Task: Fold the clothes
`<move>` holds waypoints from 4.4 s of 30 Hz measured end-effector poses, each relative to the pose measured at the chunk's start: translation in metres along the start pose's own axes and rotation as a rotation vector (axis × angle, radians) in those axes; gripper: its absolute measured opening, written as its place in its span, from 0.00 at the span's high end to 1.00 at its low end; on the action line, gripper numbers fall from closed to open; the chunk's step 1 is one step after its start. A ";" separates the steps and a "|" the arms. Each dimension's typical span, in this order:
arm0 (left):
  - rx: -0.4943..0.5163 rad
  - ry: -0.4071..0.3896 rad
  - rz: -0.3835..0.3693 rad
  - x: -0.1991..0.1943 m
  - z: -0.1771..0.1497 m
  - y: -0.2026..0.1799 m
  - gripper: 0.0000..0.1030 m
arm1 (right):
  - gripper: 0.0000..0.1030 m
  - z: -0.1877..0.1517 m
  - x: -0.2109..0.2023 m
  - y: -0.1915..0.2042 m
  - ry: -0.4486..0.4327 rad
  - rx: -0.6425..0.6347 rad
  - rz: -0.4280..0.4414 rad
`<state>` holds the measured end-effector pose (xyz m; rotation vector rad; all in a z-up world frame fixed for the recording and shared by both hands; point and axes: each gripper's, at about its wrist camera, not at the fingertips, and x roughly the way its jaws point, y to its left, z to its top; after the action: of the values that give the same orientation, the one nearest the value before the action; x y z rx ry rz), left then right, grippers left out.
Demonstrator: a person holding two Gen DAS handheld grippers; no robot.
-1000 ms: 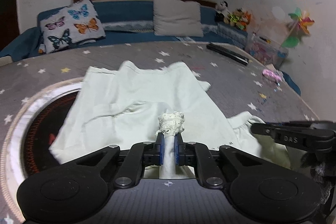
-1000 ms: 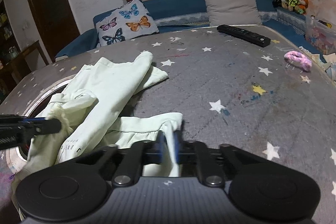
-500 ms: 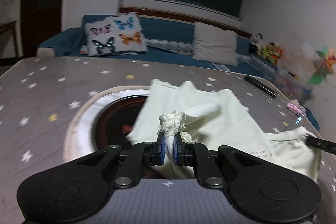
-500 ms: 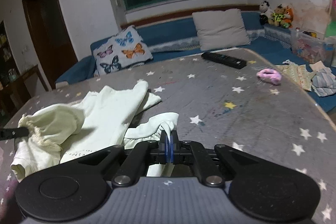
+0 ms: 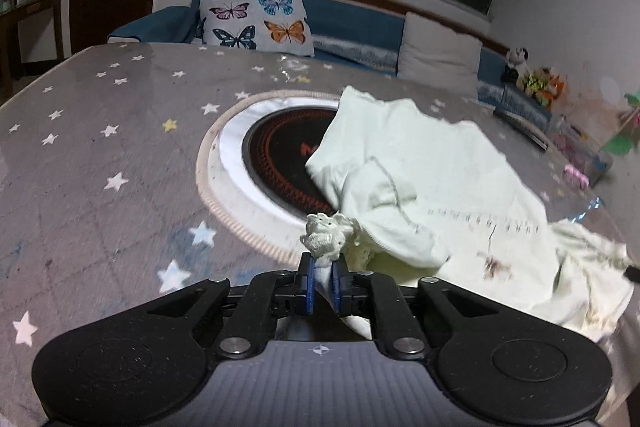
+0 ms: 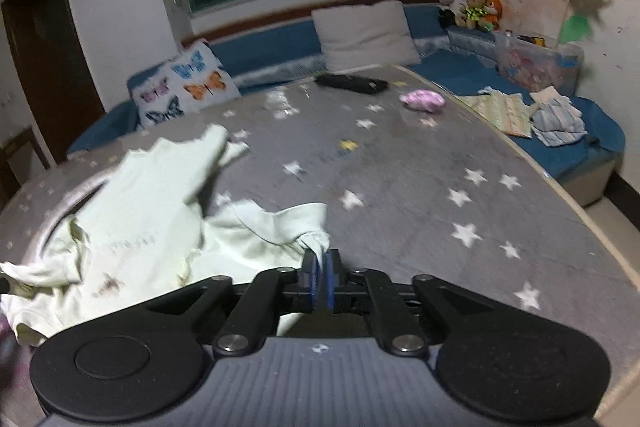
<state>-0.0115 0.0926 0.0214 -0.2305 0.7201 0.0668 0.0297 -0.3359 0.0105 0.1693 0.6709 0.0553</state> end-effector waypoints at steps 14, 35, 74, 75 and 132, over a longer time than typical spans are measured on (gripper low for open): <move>0.209 -0.117 0.039 -0.025 0.001 -0.022 0.57 | 0.60 0.023 0.007 0.026 -0.082 -0.148 -0.015; 0.509 -0.048 -0.119 0.044 -0.003 -0.099 0.57 | 0.58 0.022 0.075 0.062 0.043 -0.239 0.071; 0.014 -0.128 0.143 0.012 0.024 0.046 0.95 | 0.73 0.022 0.095 0.054 0.092 -0.208 0.081; 0.004 -0.129 0.148 0.010 0.022 0.049 0.95 | 0.74 0.021 0.095 0.054 0.093 -0.210 0.082; 0.066 -0.104 0.131 0.034 0.062 0.033 0.75 | 0.83 0.040 0.108 0.150 0.122 -0.459 0.334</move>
<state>0.0492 0.1389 0.0380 -0.1161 0.6321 0.1780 0.1395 -0.1827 0.0016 -0.1674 0.7291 0.5389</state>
